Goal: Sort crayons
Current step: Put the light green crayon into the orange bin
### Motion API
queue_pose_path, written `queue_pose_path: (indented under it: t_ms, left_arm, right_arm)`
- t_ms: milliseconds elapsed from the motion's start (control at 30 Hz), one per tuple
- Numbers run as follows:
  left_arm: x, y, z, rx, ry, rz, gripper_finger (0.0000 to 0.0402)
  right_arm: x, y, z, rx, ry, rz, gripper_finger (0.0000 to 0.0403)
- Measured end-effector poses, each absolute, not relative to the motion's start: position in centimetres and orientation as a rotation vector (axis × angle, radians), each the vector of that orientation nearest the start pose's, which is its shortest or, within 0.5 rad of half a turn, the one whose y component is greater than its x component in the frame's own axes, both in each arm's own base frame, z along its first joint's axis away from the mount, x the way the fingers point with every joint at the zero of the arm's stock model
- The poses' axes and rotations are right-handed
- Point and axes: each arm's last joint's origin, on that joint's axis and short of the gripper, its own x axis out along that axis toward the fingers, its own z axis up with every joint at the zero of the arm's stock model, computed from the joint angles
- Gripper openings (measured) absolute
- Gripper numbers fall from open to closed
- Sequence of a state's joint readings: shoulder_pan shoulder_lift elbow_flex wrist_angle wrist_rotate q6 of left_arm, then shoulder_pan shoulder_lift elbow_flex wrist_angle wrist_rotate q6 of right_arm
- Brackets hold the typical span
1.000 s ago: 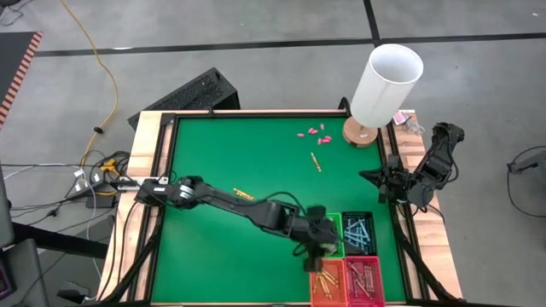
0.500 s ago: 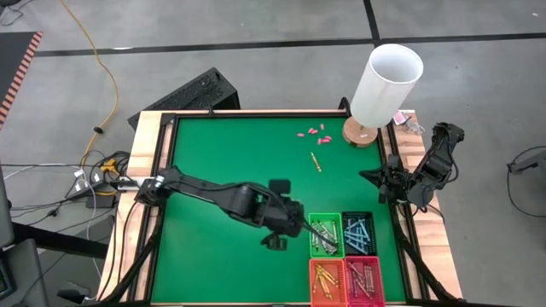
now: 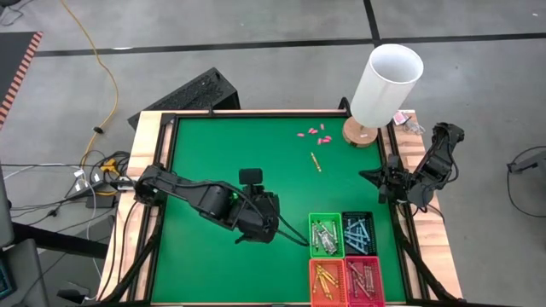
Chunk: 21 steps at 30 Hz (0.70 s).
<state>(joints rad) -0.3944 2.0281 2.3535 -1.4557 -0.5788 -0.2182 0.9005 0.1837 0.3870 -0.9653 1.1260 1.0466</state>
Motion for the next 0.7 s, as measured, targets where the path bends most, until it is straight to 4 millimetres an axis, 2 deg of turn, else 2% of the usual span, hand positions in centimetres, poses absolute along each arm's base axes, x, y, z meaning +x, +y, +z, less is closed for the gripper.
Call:
queue_pose_path:
  t_ms: [133,300,400,533,700]
  left_arm:
    - [35.2,-13.2,39.3,0.291,1.044,0.295,0.0123]
    - [32.6,-13.6,42.1,0.25,0.92,0.337,0.0123]
    - [31.9,-14.5,42.6,0.232,0.875,0.347,0.0123]
    - [31.8,-16.3,42.4,0.233,0.826,0.307,0.0123]
    - [34.4,-19.8,40.6,0.121,0.645,0.19,0.0123]
  right_arm:
    - [4.9,2.0,20.5,0.381,0.241,-0.383,0.0]
    - [4.9,2.0,20.4,0.37,0.243,-0.383,0.0]
    - [4.9,2.0,20.4,0.368,0.243,-0.384,0.0]
    - [4.9,2.0,20.4,0.367,0.243,-0.384,0.0]
    - [4.9,2.0,20.4,0.367,0.244,-0.384,0.0]
